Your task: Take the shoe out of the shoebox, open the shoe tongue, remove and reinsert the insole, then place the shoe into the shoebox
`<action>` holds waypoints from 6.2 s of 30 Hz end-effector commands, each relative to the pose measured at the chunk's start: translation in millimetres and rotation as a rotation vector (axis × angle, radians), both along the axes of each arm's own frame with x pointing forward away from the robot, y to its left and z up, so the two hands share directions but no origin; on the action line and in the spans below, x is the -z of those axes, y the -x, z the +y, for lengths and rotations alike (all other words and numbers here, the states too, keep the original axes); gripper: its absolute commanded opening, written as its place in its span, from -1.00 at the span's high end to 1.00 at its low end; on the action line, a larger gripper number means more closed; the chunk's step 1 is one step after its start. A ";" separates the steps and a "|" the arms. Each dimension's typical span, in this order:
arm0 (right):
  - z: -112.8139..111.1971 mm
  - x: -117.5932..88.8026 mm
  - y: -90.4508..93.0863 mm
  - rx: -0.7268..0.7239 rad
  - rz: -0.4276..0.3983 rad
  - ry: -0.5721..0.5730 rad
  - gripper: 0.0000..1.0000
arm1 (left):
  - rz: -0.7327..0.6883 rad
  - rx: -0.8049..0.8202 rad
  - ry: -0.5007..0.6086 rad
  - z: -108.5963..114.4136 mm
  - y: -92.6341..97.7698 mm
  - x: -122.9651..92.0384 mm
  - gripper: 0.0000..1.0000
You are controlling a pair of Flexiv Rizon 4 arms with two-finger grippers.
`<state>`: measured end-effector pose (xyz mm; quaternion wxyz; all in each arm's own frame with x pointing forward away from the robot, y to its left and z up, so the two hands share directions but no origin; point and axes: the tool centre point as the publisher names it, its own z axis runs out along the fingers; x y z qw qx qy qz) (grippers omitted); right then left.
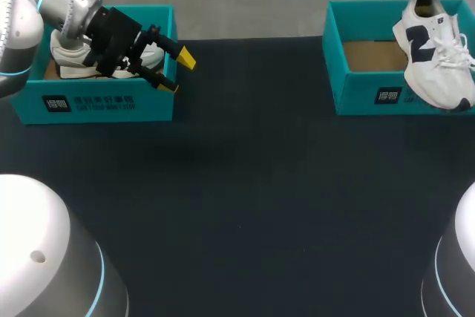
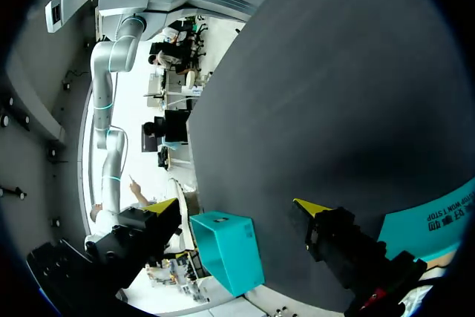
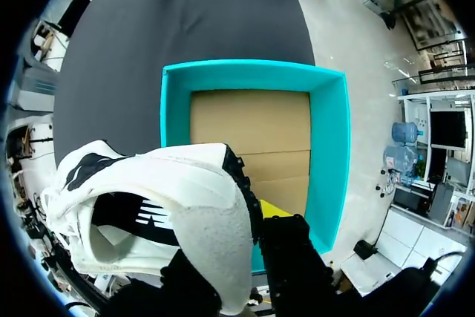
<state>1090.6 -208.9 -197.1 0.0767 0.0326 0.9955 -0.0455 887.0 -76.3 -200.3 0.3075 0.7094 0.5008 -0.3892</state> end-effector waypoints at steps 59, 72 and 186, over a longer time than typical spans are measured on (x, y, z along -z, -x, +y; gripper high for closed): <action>-131.8 -6.1 39.9 1.403 -0.055 -0.206 1.00 | -0.001 0.001 -0.003 -0.1 -0.1 -0.2 -1.00; -126.2 5.5 49.7 1.601 -0.149 -0.133 1.00 | -0.001 0.001 -0.003 -0.1 -0.1 -0.2 -1.00; -123.3 89.8 69.4 1.713 -0.164 -0.246 -0.85 | -0.001 0.001 -0.003 -0.1 -0.1 -0.2 -1.00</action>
